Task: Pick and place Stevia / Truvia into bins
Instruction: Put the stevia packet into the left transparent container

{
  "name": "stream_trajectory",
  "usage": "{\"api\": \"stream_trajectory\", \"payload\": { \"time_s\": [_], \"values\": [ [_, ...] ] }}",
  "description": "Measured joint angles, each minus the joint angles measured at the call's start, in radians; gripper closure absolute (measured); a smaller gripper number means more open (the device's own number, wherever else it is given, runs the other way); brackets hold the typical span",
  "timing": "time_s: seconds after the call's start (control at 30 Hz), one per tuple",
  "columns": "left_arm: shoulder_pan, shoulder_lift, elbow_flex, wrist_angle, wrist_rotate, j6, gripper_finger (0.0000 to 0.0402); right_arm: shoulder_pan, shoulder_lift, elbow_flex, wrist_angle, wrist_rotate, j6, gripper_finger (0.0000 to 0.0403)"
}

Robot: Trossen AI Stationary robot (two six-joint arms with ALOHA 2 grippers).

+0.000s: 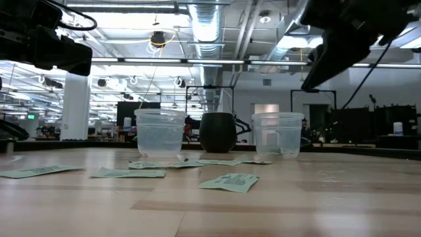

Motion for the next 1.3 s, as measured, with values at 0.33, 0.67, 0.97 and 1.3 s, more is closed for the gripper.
{"api": "stream_trajectory", "payload": {
  "time_s": [0.33,0.67,0.97,1.3],
  "values": [
    [0.0,0.0,0.0,0.0,-0.048,0.157,0.0401,0.052,-0.009,-0.146,0.268,0.257,0.213,0.0316],
    [0.0,0.0,-0.001,0.001,-0.073,0.215,0.0401,0.053,-0.009,-0.15,0.284,0.261,0.194,0.0316],
    [0.0,0.0,-0.006,0.078,-0.01,-0.022,0.0401,0.05,-0.008,-0.15,0.284,0.261,0.122,0.0316],
    [0.0,0.0,-0.004,0.127,0.044,-0.156,0.0401,0.05,-0.008,-0.15,0.285,0.304,0.077,0.0316]
  ]
}}
